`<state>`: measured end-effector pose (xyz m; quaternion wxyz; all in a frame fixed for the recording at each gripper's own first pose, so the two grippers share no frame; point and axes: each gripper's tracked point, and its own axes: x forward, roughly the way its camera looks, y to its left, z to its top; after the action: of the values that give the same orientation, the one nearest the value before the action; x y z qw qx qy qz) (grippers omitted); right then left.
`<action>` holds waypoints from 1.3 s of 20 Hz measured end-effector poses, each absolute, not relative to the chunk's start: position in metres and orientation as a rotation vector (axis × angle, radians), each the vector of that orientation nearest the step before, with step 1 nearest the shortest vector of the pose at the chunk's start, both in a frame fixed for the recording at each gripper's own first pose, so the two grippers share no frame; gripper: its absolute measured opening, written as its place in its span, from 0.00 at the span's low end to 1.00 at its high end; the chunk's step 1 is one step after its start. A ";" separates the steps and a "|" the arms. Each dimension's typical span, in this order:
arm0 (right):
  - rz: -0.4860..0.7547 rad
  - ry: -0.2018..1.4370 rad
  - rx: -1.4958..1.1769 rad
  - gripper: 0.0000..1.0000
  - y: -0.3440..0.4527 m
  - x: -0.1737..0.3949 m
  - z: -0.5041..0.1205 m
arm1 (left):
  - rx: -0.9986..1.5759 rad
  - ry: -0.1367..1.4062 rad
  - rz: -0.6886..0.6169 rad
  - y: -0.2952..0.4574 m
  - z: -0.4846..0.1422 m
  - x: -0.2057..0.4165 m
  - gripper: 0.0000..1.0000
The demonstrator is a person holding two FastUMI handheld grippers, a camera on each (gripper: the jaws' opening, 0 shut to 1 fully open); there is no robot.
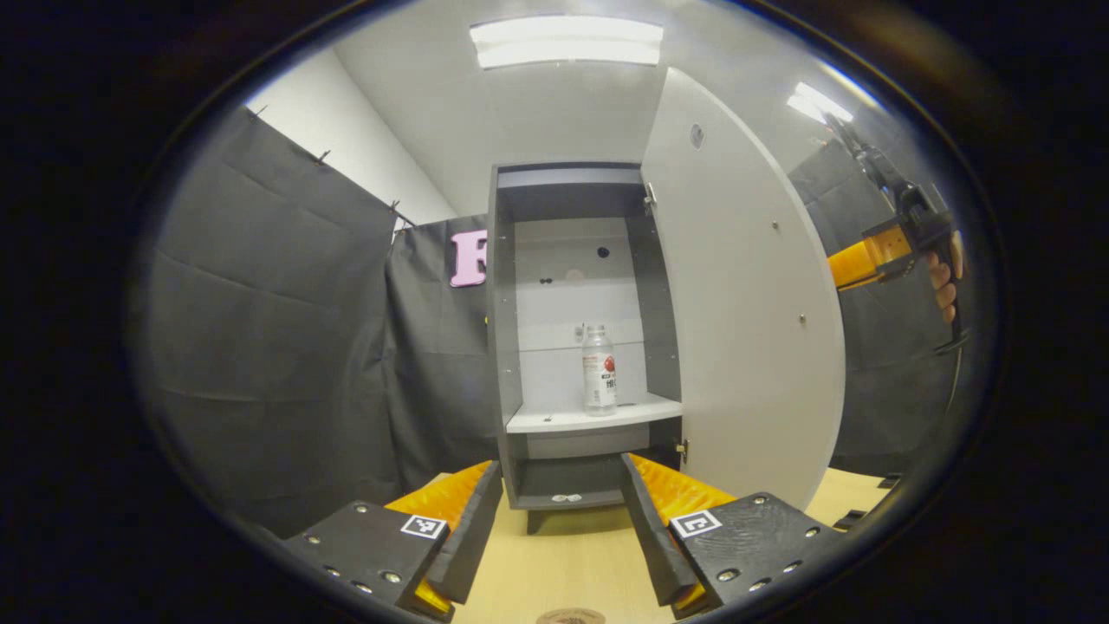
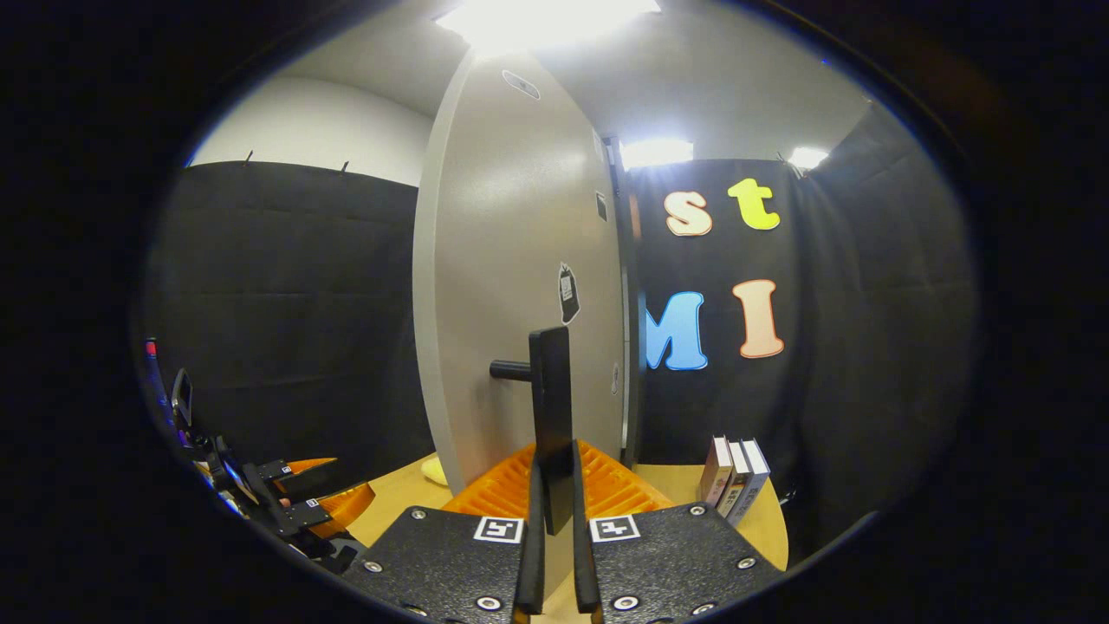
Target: Open the cabinet door with the right hand, grasp the bottle in the cabinet with the left hand and place it on the coaster, then close the cabinet door with the right hand.
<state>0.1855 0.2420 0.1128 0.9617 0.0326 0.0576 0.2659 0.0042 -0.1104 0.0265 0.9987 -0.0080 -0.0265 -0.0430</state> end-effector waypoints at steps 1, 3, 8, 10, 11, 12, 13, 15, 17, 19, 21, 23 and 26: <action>0.532 0.114 0.068 0.14 0.240 0.188 0.113 | -0.015 -0.051 -0.082 -0.114 0.026 0.004 0.82; 0.512 0.107 0.068 0.12 0.233 0.192 0.113 | -0.013 -0.046 -0.073 -0.121 0.026 0.004 0.82; 0.551 0.095 0.120 0.13 0.237 0.189 0.113 | -0.007 -0.035 -0.054 -0.136 0.030 0.008 0.75; 0.550 0.080 0.125 0.13 0.232 0.187 0.114 | -0.012 -0.020 -0.054 -0.140 0.031 0.015 0.82; 0.550 0.077 0.123 0.13 0.230 0.187 0.113 | -0.015 -0.016 -0.057 -0.139 0.032 0.021 0.82; 0.546 0.076 0.123 0.14 0.228 0.186 0.113 | -0.017 -0.013 -0.056 -0.137 0.034 0.026 0.82; 0.532 0.070 0.117 0.20 0.224 0.190 0.111 | -0.018 -0.015 -0.057 -0.136 0.037 0.031 0.78; 0.488 0.051 0.105 0.55 0.212 0.195 0.110 | -0.021 -0.024 -0.062 -0.136 0.047 0.043 0.82; 0.429 0.039 0.097 0.94 0.198 0.196 0.108 | -0.026 -0.030 -0.079 -0.139 0.053 0.062 0.74; 0.363 0.030 0.081 0.95 0.182 0.197 0.106 | -0.037 -0.031 -0.108 -0.144 0.057 0.082 0.74; 0.286 0.015 0.057 0.96 0.164 0.201 0.104 | -0.053 -0.035 -0.142 -0.150 0.061 0.102 0.74; 0.213 0.011 0.047 0.96 0.147 0.202 0.102 | -0.062 -0.040 -0.177 -0.158 0.067 0.121 0.78; 0.132 0.033 0.050 0.95 0.135 0.202 0.093 | -0.073 -0.040 -0.225 -0.168 0.071 0.152 0.78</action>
<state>0.2021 0.1348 0.0932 0.9974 0.0251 0.0166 0.0662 0.1523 -0.1683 0.0712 0.9928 -0.0364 -0.0202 -0.1123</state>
